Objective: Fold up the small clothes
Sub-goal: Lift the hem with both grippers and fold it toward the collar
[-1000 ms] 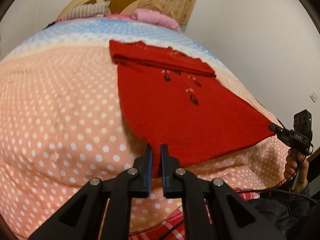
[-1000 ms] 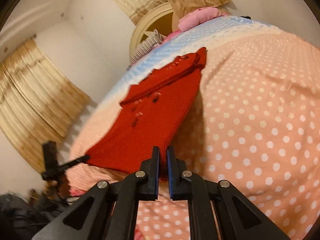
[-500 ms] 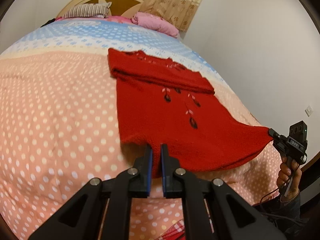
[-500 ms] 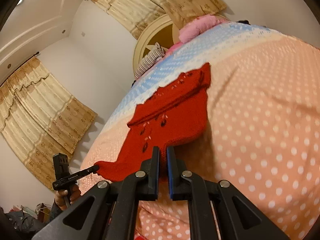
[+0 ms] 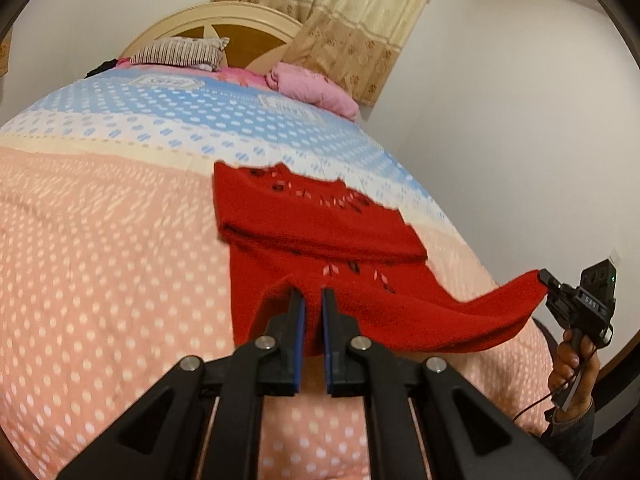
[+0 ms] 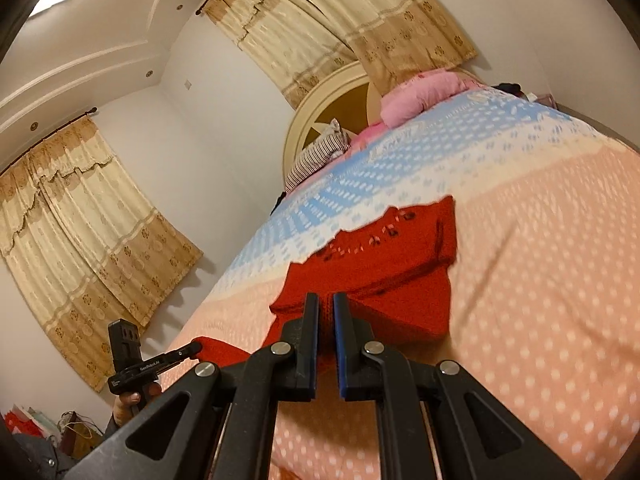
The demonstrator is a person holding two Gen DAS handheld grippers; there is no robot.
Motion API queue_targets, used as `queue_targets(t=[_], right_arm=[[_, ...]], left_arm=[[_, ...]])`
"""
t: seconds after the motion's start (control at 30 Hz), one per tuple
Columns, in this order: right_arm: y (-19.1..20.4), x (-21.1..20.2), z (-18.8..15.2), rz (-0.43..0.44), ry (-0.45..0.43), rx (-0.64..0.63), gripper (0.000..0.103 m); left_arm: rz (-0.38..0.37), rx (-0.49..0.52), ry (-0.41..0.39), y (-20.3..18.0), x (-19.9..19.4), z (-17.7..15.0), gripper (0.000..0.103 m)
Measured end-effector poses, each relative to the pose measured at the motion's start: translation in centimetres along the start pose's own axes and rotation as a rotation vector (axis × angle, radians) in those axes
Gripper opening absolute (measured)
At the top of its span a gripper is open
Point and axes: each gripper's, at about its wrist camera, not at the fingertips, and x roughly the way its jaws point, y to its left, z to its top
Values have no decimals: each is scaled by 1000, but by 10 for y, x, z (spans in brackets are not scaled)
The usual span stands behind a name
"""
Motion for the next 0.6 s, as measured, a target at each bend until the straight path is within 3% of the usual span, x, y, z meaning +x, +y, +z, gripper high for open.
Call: queue_targets(t=[0.6], right_arm=[[-4, 70, 94, -76, -45, -35, 7]], left_arm=[[30, 48, -88, 4, 48, 90, 8]])
